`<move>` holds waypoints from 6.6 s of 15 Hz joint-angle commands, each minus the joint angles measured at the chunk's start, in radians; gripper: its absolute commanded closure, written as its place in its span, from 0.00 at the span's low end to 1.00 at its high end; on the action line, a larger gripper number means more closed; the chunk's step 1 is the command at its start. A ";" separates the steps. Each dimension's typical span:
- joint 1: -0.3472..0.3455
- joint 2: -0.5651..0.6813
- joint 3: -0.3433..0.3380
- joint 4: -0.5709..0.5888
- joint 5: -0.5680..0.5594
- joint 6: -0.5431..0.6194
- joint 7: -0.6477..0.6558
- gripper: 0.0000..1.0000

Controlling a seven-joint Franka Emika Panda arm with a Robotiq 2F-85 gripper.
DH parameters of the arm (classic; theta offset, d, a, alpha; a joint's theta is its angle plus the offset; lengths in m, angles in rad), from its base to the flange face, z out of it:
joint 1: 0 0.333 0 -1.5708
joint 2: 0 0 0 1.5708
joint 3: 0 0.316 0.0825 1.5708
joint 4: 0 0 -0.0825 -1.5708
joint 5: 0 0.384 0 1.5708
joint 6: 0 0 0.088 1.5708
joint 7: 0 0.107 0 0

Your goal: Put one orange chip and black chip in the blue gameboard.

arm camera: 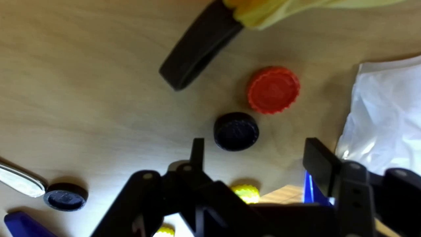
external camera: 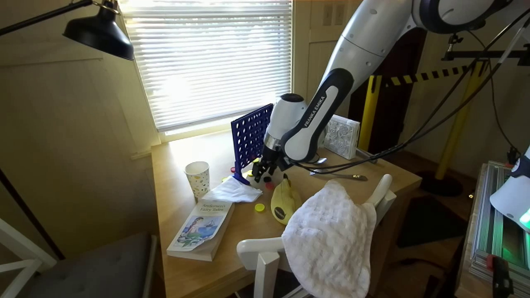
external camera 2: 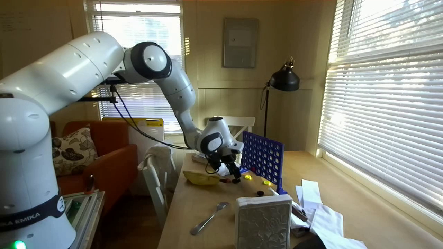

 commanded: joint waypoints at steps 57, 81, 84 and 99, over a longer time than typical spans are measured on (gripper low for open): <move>0.593 -0.156 -0.422 -0.414 0.284 0.522 0.060 0.69; 0.174 -0.282 -0.219 -0.329 -0.063 0.995 0.037 0.92; -0.013 -0.285 -0.026 -0.312 -0.117 1.011 -0.008 0.92; -0.304 -0.259 0.277 -0.285 -0.064 0.908 -0.170 0.92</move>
